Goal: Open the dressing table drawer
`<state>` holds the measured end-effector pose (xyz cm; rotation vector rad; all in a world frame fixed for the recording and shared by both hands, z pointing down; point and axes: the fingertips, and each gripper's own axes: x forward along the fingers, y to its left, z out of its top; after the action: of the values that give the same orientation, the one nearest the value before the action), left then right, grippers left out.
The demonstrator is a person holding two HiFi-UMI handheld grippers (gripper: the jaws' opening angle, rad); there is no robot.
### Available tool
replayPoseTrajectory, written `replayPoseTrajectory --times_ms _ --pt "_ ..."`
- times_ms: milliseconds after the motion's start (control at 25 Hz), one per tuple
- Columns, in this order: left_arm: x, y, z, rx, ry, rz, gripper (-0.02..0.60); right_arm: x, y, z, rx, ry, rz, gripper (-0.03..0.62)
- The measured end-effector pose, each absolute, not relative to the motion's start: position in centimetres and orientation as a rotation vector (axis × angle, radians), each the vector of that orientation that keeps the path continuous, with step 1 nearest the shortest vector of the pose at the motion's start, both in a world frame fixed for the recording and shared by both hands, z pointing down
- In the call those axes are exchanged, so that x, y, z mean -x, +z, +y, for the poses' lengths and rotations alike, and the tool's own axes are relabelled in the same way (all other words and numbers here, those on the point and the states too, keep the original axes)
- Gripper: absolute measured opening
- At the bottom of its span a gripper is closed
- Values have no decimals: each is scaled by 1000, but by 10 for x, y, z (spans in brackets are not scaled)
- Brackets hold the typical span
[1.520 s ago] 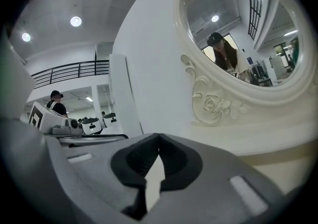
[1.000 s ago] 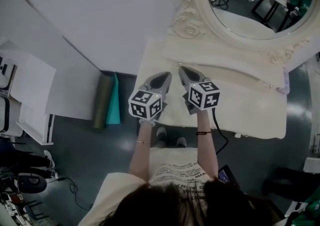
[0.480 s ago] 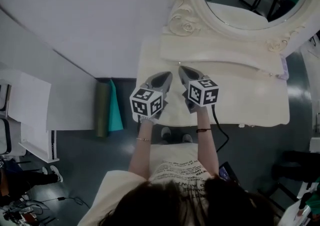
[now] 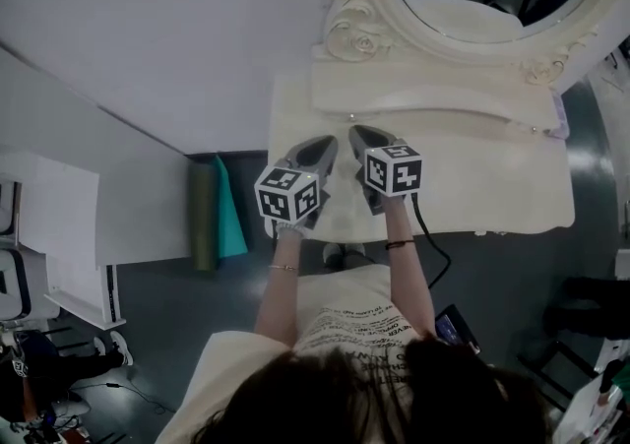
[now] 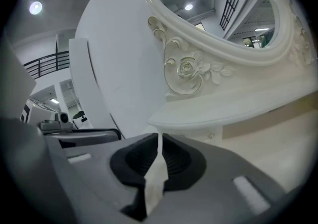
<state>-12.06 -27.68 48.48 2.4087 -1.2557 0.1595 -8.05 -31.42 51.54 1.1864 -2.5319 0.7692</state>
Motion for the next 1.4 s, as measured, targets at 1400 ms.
replayPoseTrajectory --times_ms 1400 --pt "136 524 -312 -2295 209 -1295 -2 80 579 -363 -1290 930 -2301 129"
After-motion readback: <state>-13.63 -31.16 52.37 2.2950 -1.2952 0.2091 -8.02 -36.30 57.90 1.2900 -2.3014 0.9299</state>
